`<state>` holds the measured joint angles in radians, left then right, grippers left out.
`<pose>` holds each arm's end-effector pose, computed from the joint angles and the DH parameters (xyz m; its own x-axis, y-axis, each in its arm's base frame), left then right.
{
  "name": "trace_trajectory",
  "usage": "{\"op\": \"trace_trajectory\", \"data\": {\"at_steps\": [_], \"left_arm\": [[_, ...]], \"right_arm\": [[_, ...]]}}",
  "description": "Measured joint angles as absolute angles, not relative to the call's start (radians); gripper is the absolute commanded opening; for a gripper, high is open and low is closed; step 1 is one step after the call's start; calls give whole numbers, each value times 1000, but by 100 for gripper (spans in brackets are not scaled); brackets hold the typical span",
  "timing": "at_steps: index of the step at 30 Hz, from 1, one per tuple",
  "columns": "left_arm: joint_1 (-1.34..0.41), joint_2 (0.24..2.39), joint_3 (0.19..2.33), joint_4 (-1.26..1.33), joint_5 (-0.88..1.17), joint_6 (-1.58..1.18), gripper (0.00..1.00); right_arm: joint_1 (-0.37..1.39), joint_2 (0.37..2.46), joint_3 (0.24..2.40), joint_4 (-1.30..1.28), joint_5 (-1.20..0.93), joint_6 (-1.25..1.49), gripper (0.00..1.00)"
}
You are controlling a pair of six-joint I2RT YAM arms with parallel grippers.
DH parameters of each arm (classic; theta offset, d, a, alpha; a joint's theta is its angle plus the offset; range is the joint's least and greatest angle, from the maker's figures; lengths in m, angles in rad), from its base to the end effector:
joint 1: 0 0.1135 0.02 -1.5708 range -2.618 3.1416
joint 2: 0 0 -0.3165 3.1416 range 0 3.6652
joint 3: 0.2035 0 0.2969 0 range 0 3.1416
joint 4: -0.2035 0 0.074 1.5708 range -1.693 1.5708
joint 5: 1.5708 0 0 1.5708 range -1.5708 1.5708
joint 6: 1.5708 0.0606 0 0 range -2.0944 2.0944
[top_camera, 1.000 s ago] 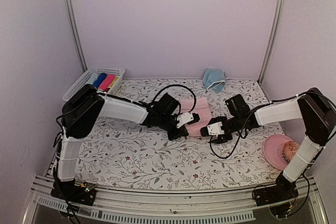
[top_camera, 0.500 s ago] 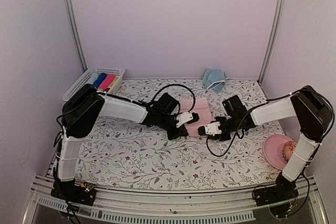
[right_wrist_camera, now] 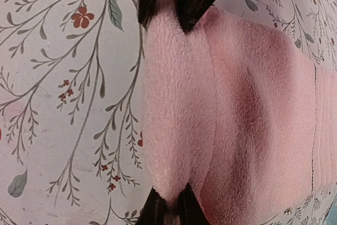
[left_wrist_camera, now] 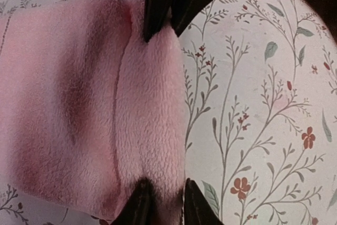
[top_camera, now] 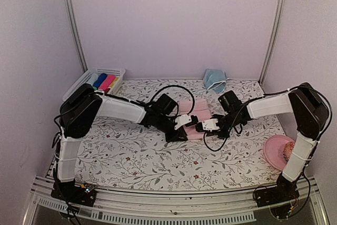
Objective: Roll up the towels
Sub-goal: Roll the towel at the center of the board.
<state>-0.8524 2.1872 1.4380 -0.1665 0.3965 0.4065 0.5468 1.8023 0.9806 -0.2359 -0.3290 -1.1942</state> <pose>0.3351 -0.4189 0.1146 -0.1436 0.7184 -0.6807 0.9865 0.1589 -0.0404 0.3307 0.2242 0.1351 0.3099 -0.8416 -0.4423 -0.9228 -0.1543 -0.3530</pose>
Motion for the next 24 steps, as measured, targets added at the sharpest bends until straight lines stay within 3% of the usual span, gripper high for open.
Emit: {"op": "trace_trajectory", "data": {"at_steps": [24], "left_arm": [[-855, 1993, 1172, -70, 405, 382, 44]], "right_arm": [[389, 2091, 1406, -902, -657, -1222, 3]]}}
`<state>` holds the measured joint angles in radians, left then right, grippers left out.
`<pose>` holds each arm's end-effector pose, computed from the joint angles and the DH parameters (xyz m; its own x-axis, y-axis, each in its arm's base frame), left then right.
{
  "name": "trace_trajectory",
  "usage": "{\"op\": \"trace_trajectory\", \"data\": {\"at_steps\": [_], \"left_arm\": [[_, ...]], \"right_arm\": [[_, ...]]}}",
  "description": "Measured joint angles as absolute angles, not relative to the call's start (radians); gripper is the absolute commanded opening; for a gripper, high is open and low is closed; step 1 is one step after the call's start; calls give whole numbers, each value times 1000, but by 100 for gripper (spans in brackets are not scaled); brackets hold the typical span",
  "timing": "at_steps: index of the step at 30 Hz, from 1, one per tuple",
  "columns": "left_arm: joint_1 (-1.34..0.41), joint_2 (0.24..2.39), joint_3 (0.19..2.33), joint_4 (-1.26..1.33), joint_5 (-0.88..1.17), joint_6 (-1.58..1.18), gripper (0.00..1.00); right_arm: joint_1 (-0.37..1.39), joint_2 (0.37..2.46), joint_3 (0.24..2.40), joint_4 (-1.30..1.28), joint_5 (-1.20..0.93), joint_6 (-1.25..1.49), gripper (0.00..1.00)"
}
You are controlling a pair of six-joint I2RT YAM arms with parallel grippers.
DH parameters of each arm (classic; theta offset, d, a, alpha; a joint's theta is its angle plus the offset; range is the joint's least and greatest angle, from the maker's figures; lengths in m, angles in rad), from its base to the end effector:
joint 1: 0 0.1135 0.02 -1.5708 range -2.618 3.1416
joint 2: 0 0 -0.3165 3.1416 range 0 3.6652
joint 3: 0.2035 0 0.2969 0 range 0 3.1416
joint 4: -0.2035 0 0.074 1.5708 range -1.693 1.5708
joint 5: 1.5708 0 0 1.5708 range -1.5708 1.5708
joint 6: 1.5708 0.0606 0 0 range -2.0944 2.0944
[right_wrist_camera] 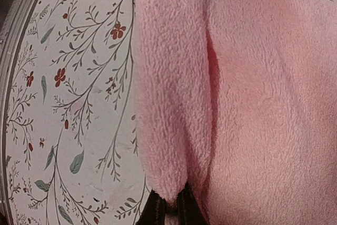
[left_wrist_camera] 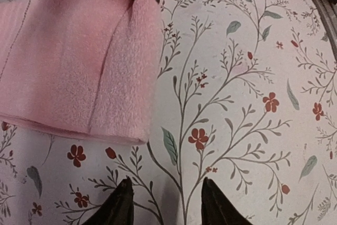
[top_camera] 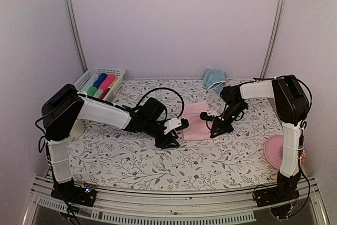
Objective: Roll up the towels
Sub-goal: Roll the towel at the center of the board.
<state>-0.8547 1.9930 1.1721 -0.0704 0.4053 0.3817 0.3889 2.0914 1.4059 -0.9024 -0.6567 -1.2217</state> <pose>0.2927 -0.3727 0.1294 -0.1551 0.6997 -0.6974 0.9845 0.1678 -0.0506 0.3917 0.2005 0.1285 -0.0434 -0.8221 -0.5677 -0.9688 -0.1042 0.2249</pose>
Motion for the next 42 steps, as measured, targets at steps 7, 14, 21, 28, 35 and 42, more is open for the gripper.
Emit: {"op": "trace_trajectory", "data": {"at_steps": [7, 14, 21, 28, 35, 42], "left_arm": [[-878, 1921, 1110, 49, 359, 413, 50], [-900, 1932, 1127, 100, 327, 426, 53], [-899, 2057, 1238, 99, 336, 410, 50], [-891, 2115, 1291, 75, 371, 374, 33], [-872, 2123, 1297, 76, 416, 324, 9], [-864, 2158, 1320, 66, 419, 265, 0]], "right_arm": [[377, 2174, 1512, -1043, -699, -1206, 3], [375, 2216, 1566, -1107, -714, -1172, 3], [373, 2221, 1568, -1113, -717, -1151, 3], [373, 2221, 1569, -1114, -717, -1140, 3], [373, 2221, 1570, -1113, -716, -1134, 4], [373, 2221, 1570, -1112, -716, -1118, 14]]}}
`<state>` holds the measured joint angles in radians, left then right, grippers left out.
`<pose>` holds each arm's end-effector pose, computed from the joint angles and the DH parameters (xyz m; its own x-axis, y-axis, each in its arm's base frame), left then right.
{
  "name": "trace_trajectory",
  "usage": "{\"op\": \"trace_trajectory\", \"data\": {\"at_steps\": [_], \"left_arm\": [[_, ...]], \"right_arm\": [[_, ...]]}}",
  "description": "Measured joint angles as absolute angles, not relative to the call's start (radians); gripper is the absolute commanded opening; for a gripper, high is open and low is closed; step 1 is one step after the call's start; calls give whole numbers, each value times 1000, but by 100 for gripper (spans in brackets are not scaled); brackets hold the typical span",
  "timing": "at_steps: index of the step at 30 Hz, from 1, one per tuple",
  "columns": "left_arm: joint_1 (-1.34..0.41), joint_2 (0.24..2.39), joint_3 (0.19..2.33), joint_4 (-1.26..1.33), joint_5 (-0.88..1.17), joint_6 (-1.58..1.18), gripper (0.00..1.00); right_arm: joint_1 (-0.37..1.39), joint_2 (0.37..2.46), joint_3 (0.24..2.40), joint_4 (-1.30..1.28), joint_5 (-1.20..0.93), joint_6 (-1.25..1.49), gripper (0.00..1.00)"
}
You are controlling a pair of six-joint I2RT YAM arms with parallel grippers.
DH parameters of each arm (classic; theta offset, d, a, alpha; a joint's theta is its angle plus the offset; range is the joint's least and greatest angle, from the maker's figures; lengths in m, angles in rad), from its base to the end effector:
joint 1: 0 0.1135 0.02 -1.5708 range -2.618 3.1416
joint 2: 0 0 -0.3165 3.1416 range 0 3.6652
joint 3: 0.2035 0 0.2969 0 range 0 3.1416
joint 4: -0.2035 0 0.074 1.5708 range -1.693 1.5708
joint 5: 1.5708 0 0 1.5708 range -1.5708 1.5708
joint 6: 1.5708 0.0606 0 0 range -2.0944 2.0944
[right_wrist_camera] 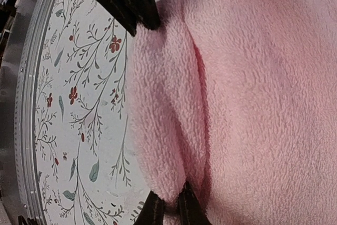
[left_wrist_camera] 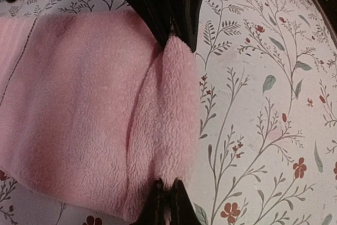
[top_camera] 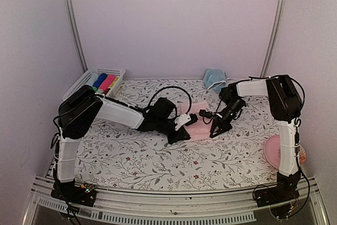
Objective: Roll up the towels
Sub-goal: Roll the towel at the center of the board.
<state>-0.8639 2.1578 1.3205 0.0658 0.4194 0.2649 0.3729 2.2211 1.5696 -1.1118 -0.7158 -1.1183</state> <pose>0.3237 -0.4169 0.1110 -0.2056 0.6088 -0.7662 0.9718 0.2195 -0.0863 0.4105 0.2033 0.1193 -0.2576 -0.8295 -0.4956 -0.8912 0.0056 0.4537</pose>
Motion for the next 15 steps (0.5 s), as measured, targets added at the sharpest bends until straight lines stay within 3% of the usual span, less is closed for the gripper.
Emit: {"op": "trace_trajectory", "data": {"at_steps": [15], "left_arm": [[-793, 2225, 1376, 64, 561, 105, 0]], "right_arm": [[372, 2101, 1462, -1024, -701, -1139, 43]]}}
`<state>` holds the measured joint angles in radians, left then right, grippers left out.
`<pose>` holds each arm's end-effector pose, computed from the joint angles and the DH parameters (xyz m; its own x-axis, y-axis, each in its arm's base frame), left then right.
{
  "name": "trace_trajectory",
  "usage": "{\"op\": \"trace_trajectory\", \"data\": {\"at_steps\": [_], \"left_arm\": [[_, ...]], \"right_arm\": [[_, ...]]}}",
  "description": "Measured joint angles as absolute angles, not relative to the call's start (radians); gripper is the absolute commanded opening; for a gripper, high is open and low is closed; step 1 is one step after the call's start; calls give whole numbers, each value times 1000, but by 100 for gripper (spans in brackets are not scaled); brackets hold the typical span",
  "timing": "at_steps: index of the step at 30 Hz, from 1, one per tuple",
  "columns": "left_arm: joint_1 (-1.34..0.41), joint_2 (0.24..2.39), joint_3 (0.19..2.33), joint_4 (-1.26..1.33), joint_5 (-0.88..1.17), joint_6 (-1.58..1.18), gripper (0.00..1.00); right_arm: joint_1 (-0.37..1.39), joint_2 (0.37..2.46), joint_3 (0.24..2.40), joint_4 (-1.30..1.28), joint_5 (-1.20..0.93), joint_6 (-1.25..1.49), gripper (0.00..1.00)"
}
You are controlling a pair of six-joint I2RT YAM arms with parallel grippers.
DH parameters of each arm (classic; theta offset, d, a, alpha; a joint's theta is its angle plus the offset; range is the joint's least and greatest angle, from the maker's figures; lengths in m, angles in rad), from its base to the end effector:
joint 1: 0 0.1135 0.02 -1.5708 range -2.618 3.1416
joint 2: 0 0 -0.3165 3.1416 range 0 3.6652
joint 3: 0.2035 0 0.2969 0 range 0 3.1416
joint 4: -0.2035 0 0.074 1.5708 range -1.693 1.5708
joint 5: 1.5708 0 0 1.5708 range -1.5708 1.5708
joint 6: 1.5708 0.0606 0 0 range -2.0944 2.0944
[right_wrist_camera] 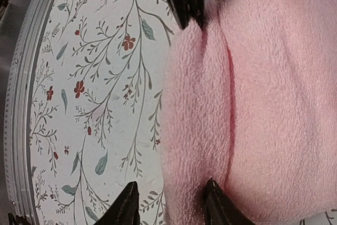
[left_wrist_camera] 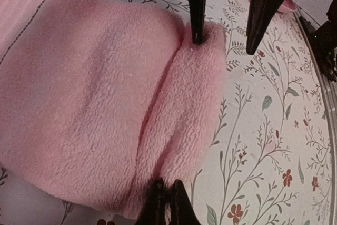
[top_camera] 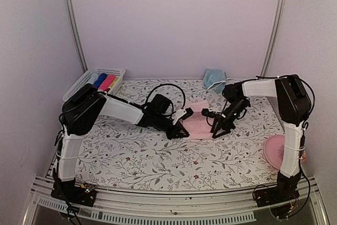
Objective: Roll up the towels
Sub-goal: Roll the towel at the center of the board.
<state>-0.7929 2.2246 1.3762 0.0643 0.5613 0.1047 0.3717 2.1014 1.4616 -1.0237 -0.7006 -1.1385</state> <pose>0.3549 -0.4063 0.0978 -0.4022 0.5344 -0.7434 0.9146 0.2712 -0.2998 0.3940 0.1955 0.1412 -0.1871 -0.8179 -0.5441 -0.9354 -0.0209 0.3530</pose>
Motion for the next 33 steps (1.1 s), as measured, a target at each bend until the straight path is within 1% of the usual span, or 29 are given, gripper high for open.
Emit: {"op": "trace_trajectory", "data": {"at_steps": [5, 10, 21, 33], "left_arm": [[-775, 2259, 1424, 44, 599, 61, 0], [-760, 2279, 1444, 41, 641, 24, 0], [-745, 2283, 1444, 40, 673, -2, 0], [-740, 2286, 1445, 41, 683, -9, 0]], "right_arm": [[371, 1951, 1345, -924, -692, -1179, 51], [382, 1818, 1242, -855, -692, -1263, 50], [459, 1846, 1196, -735, -631, -1290, 49], [464, 1876, 1190, -635, -555, -1221, 49]]}}
